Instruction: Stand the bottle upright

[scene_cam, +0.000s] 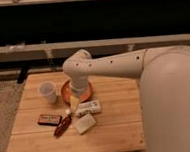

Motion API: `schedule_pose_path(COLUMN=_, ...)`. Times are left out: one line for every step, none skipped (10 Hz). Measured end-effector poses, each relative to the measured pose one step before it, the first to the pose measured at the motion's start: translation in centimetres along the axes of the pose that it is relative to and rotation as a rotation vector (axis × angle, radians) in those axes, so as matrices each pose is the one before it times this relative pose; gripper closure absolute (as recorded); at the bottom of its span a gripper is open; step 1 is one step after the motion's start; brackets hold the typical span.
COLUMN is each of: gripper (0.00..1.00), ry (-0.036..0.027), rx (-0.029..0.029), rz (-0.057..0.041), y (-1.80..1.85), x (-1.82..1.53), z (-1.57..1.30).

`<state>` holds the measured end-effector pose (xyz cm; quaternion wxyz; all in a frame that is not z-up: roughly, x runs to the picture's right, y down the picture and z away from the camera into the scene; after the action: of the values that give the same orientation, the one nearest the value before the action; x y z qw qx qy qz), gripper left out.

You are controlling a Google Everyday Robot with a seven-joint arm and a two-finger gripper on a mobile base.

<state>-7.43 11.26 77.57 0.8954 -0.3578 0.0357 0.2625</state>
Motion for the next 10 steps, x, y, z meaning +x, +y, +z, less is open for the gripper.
schedule_pose_path(gripper=0.2, ry=-0.00007, rx=-0.00523, rz=0.01337, y=-0.14, x=0.631, z=0.447)
schedule_pose_path(gripper=0.2, ry=0.00353, rx=-0.00695, rz=0.0146, y=-0.081, x=0.714, z=0.561)
schedule_pose_path(gripper=0.2, ry=0.00409, rx=-0.00698, rz=0.01529, y=-0.163, x=0.655, z=0.573)
schedule_pose_path(gripper=0.2, ry=0.0065, rx=-0.00489, rz=0.01704, y=-0.544, x=0.703, z=0.593)
schedule_pose_path(gripper=0.2, ry=0.00224, rx=-0.00254, rz=0.00958, y=-0.433, x=0.315, z=0.275)
schedule_pose_path(gripper=0.2, ry=0.00834, rx=-0.00504, rz=-0.00228, y=-0.225, x=0.033, z=0.617)
schedule_pose_path(gripper=0.2, ry=0.01255, rx=-0.0066, rz=-0.0106, y=-0.071, x=-0.207, z=0.838)
schedule_pose_path(gripper=0.2, ry=0.00832, rx=-0.00272, rz=-0.0103, y=0.013, x=-0.361, z=0.488)
schedule_pose_path(gripper=0.2, ry=0.00889, rx=-0.00454, rz=-0.01535, y=0.116, x=-0.607, z=0.628)
schedule_pose_path(gripper=0.2, ry=0.00288, rx=-0.00288, rz=-0.01272, y=0.01, x=-0.604, z=0.256)
